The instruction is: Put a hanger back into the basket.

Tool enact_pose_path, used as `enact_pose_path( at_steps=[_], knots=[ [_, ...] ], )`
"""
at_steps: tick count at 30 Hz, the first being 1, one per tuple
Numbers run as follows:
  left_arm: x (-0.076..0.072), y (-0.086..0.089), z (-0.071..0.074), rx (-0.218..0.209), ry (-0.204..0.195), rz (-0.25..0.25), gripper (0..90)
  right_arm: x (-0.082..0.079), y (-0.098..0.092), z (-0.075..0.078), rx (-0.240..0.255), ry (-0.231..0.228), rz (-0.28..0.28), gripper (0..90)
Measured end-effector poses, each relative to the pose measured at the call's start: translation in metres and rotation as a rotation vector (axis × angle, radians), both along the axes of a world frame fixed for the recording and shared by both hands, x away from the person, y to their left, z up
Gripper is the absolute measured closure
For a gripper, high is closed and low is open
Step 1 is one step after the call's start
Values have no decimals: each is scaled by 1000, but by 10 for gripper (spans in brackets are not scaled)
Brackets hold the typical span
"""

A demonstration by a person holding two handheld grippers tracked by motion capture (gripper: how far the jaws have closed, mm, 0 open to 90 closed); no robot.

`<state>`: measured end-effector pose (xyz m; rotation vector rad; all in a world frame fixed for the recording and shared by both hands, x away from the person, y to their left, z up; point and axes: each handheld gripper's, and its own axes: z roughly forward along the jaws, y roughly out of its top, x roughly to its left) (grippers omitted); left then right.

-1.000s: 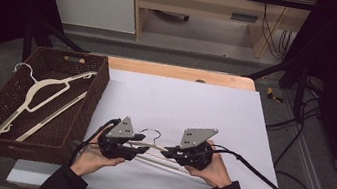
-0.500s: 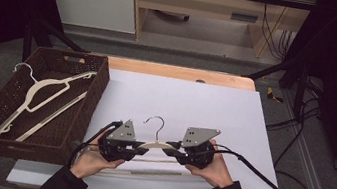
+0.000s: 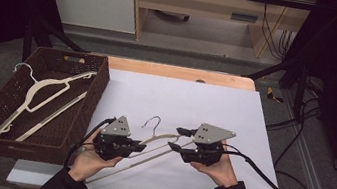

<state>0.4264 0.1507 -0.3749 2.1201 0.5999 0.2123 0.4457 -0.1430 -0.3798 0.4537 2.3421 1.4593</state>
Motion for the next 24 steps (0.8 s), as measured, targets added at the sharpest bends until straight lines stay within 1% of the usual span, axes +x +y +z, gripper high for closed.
enact_pose_path(
  at_steps=[2, 3, 5, 9, 11, 14, 18, 21, 24],
  knots=[
    [0, 4, 2, -10, -11, 28, 864, 0, -10, 3, 34, -1, -52, 364],
    [-1, 6, 4, -9, -16, 37, 864, 0, -15, 4, 44, -8, -83, 333],
    [-1, 9, 7, -19, -28, 59, 864, 1, -26, 6, 72, -6, -136, 272],
    [-4, 14, 17, -34, -49, 89, 864, 2, -45, 3, 140, 21, -239, 191],
    [-6, 19, 24, -46, -60, 102, 864, 3, -52, 0, 165, 40, -276, 151],
    [-8, 27, 35, -66, -74, 118, 864, 2, -61, -5, 167, 62, -330, 98],
    [-10, 39, 52, -67, -96, 140, 865, 1, -71, -8, 184, 72, -383, 67],
    [-12, 46, 67, -77, -113, 150, 864, -1, -76, -8, 182, 72, -402, 51],
    [-13, 53, 82, -76, -131, 156, 864, -3, -81, -8, 196, 78, -424, 39]
  ],
)
